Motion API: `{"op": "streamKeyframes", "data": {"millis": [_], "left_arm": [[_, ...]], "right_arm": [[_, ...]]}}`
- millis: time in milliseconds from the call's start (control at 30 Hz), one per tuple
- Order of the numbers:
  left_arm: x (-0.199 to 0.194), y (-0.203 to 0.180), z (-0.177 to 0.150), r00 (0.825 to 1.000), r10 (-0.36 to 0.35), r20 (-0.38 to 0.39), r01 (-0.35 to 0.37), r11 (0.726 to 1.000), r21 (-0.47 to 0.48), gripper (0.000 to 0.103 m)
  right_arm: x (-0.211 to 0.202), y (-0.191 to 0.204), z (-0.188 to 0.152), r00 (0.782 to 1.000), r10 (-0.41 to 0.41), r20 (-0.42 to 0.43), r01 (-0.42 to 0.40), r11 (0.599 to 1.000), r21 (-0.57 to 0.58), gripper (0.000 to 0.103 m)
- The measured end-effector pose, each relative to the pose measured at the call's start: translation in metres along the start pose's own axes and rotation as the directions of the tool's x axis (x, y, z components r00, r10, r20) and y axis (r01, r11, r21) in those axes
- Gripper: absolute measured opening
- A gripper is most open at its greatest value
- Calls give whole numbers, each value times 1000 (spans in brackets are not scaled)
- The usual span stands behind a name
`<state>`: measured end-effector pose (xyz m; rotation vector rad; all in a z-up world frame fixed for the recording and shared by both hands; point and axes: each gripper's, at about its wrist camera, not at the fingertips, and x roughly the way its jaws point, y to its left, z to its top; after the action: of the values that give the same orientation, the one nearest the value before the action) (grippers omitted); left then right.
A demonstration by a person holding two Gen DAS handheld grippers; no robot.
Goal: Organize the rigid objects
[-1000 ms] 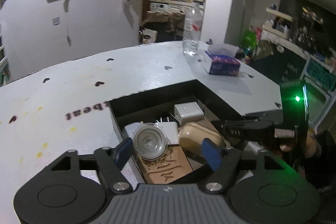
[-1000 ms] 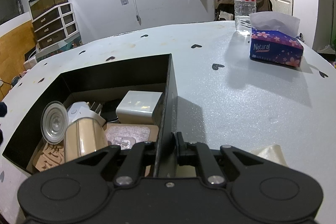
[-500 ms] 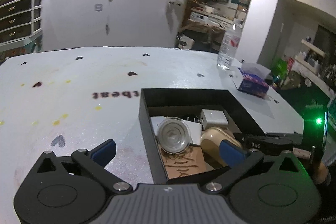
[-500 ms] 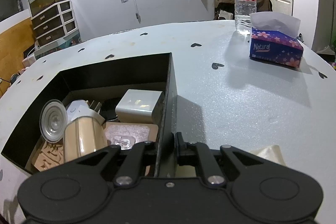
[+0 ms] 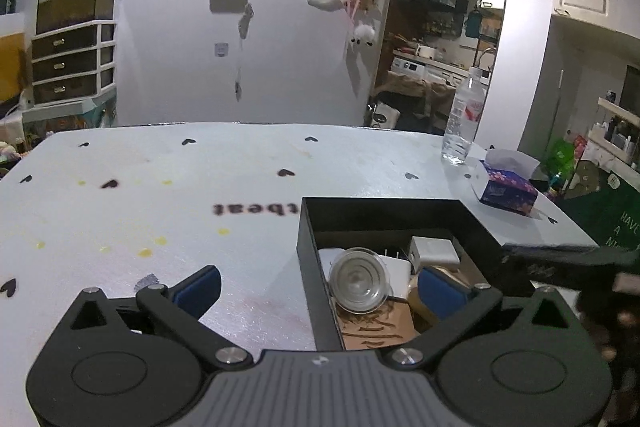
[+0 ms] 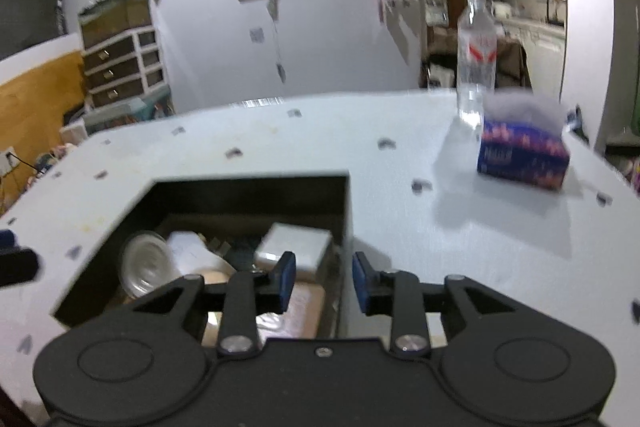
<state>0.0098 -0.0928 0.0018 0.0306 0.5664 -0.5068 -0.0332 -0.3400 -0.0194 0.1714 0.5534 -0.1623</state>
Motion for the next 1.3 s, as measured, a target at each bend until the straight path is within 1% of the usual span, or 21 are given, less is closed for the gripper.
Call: {"op": "streamKeyframes", "data": {"millis": [33,100,167,300,333,400,500,533,600,733,833,867,900,1033,1167,1300], "left_arm": [[-1,0,0,1000,-1,2,1,1000,-3,103],[-3,-1,-1,1000,-2,4,2,1000,-7,103],[-6,-2,-3,1000,3,3,-3,1000,-3,103],[-12,-5,-7,1000,2,13,-2,1000,11,103],[-14,-6,-8,1000,3,17,-3,1000,16,103],[-16,-7,-11,1000,5,23,-5,1000,28,103],[-19,-11,-14,999,18,26,-20,998,54,103],[-20,-11,-16,999,19,26,-21,998,56,103],[-22,-10,-18,1000,22,22,-23,998,56,103],[-24,-9,-24,999,38,5,-38,998,52,103],[-26,-9,-29,999,48,-10,-48,998,50,103],[-27,-8,-30,998,54,-11,-53,997,47,103],[-28,-8,-30,998,59,-11,-58,997,43,103],[-31,-7,-34,997,73,-15,-73,997,21,103],[-34,-11,-35,997,81,-20,-80,996,34,103],[-35,-13,-35,996,83,-22,-82,996,39,103]], "right_arm": [[-7,2,3,1000,5,16,-5,1000,-6,36],[-25,7,6,999,18,51,-17,1000,-21,47],[-40,13,6,997,24,74,-22,999,-36,52],[-62,20,-1,995,-13,96,19,998,-59,57],[-66,22,-3,995,-19,99,25,998,-60,59],[-73,24,-9,994,-30,104,36,997,-63,67],[-82,29,-16,993,-51,108,60,995,-85,74],[-85,30,-18,992,-62,107,72,993,-88,75],[-89,31,-22,992,-79,103,88,993,-82,80],[-92,32,-26,992,-85,94,93,993,-77,87],[-95,32,-29,990,-111,89,116,991,-62,93],[-96,31,-30,990,-115,86,119,991,-52,98],[-96,31,-31,989,-120,85,124,991,-45,99],[-98,30,-35,987,-140,74,143,989,-30,100],[-99,27,-40,985,-164,61,165,986,-12,100],[-98,28,-46,981,-185,59,186,982,-21,100]]}}
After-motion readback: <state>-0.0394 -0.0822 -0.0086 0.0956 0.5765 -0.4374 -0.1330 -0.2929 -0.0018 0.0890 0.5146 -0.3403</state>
